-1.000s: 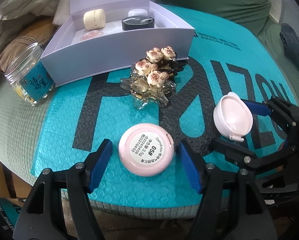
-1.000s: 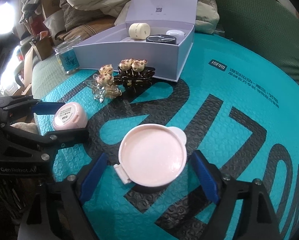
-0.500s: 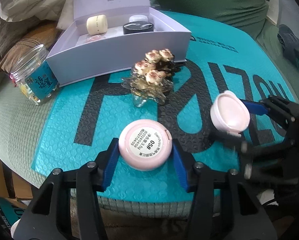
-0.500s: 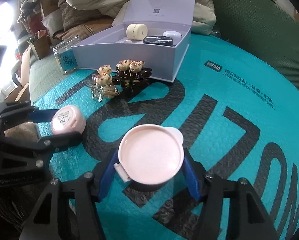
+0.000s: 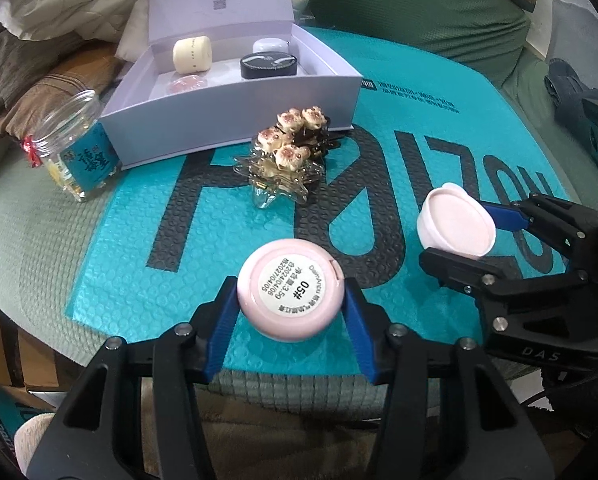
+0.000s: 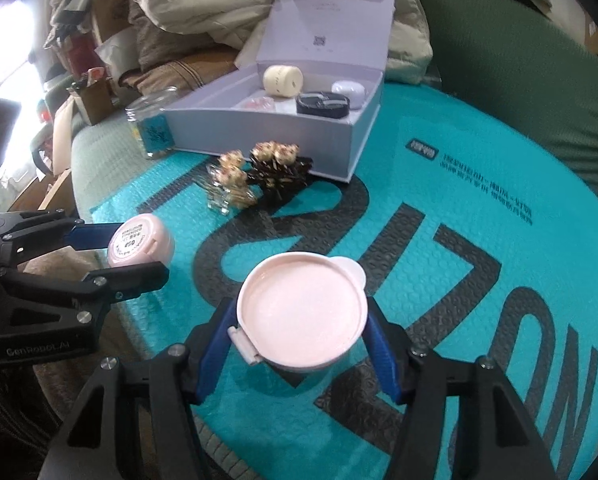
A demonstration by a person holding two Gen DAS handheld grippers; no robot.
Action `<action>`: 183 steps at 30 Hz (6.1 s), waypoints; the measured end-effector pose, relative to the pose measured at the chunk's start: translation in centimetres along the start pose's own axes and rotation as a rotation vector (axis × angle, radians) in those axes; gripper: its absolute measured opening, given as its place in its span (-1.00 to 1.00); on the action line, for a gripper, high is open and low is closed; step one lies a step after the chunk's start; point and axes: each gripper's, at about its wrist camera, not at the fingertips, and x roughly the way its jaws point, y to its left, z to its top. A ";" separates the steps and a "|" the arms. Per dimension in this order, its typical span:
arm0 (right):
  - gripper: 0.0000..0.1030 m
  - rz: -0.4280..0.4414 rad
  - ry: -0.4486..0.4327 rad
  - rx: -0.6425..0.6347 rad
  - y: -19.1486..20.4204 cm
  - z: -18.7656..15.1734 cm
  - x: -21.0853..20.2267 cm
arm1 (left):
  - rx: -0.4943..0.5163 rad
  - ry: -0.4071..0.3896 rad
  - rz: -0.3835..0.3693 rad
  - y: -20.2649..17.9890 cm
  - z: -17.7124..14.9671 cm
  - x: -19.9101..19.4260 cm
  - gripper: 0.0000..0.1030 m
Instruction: Organize objects
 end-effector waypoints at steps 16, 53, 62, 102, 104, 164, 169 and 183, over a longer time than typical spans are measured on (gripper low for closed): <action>0.23 0.064 -0.032 -0.130 2.9 2.2 -1.9 | -0.066 -0.088 0.055 1.2 -0.6 -4.8 -0.04; 0.23 0.292 -0.020 -0.200 2.2 15.3 3.9 | -0.127 -0.041 0.078 10.5 8.8 -1.6 -0.04; 0.23 0.282 -0.034 -0.177 0.3 15.9 4.0 | -0.114 -0.026 0.075 9.3 10.6 -0.7 -0.04; 0.23 0.175 0.004 -0.179 -3.3 20.7 10.0 | 0.007 0.065 0.131 9.8 17.8 7.3 -0.04; 0.23 0.168 0.009 -0.175 -3.4 20.9 10.4 | 0.002 0.062 0.128 10.1 18.0 7.7 -0.04; 0.23 0.091 -0.015 -0.049 -6.5 24.7 14.8 | 0.019 0.032 0.105 12.4 25.0 10.9 -0.04; 0.23 0.100 -0.001 -0.080 -5.4 23.1 14.6 | 0.020 0.071 0.072 11.9 23.9 11.5 -0.04; 0.23 0.100 0.019 -0.101 -3.9 20.1 14.0 | 0.052 0.080 0.038 10.1 20.3 11.0 -0.04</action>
